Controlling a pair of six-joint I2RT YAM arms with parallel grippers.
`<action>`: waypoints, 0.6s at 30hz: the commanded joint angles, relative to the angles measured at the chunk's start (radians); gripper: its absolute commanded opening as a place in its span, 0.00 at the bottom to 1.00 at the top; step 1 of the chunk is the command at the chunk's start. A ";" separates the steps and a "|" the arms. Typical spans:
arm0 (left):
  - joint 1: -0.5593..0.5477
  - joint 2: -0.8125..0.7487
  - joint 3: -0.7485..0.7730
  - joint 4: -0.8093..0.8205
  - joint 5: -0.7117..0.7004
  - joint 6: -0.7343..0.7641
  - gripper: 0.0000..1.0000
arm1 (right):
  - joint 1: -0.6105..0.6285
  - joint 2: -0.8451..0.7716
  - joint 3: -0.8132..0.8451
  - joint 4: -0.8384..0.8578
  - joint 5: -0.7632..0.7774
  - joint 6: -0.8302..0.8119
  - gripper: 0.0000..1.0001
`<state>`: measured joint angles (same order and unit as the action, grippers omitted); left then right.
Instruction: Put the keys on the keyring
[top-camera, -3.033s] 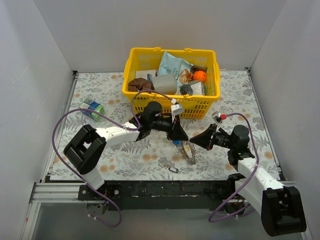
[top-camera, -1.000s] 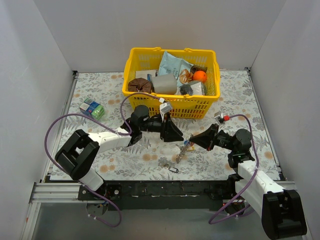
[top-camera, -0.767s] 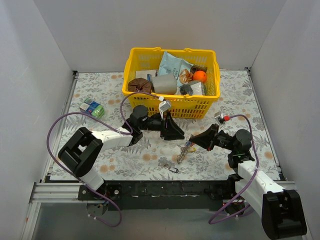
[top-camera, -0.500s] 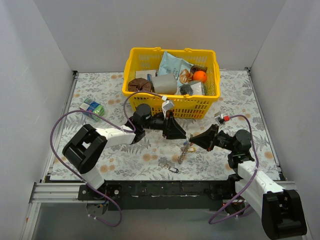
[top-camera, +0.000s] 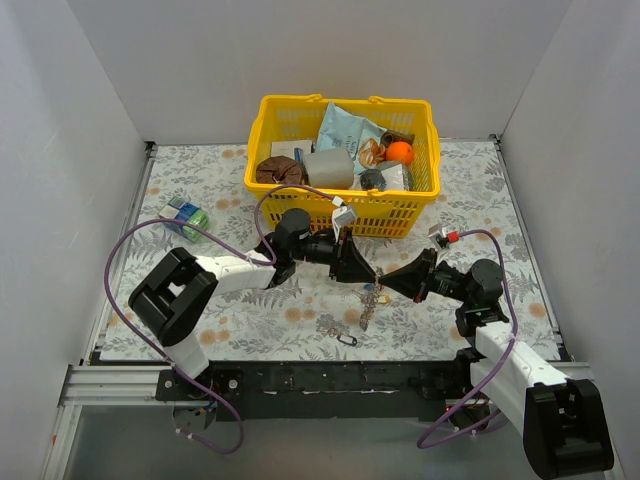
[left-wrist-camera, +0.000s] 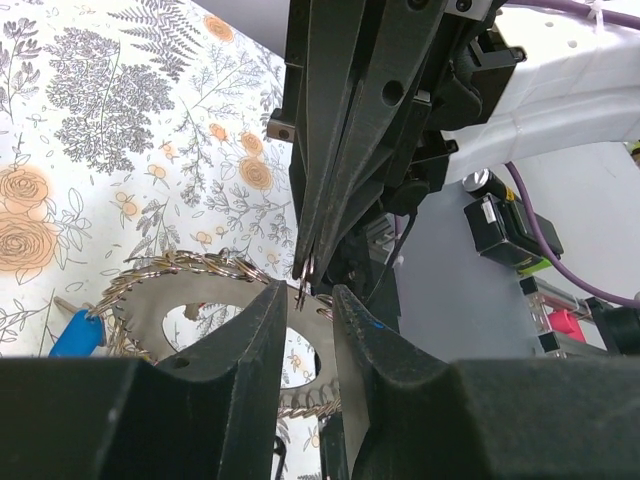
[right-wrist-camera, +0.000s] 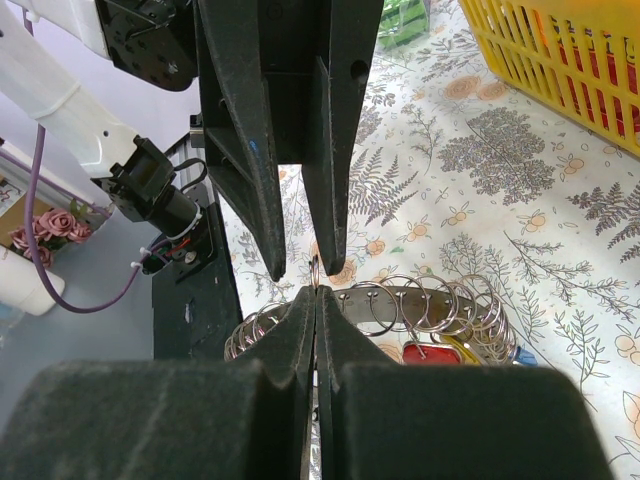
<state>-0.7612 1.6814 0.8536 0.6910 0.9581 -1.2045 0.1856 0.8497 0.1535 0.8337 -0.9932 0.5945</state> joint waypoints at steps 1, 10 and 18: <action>-0.001 0.003 0.027 -0.030 0.008 0.034 0.24 | 0.000 -0.017 0.015 0.048 0.008 -0.012 0.01; -0.003 0.011 0.035 -0.041 0.011 0.040 0.15 | 0.000 -0.017 0.015 0.042 0.010 -0.016 0.01; -0.013 0.020 0.042 -0.036 0.007 0.034 0.10 | 0.002 -0.018 0.014 0.038 0.011 -0.018 0.01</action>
<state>-0.7624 1.6924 0.8577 0.6575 0.9581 -1.1824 0.1852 0.8494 0.1532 0.8291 -0.9932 0.5907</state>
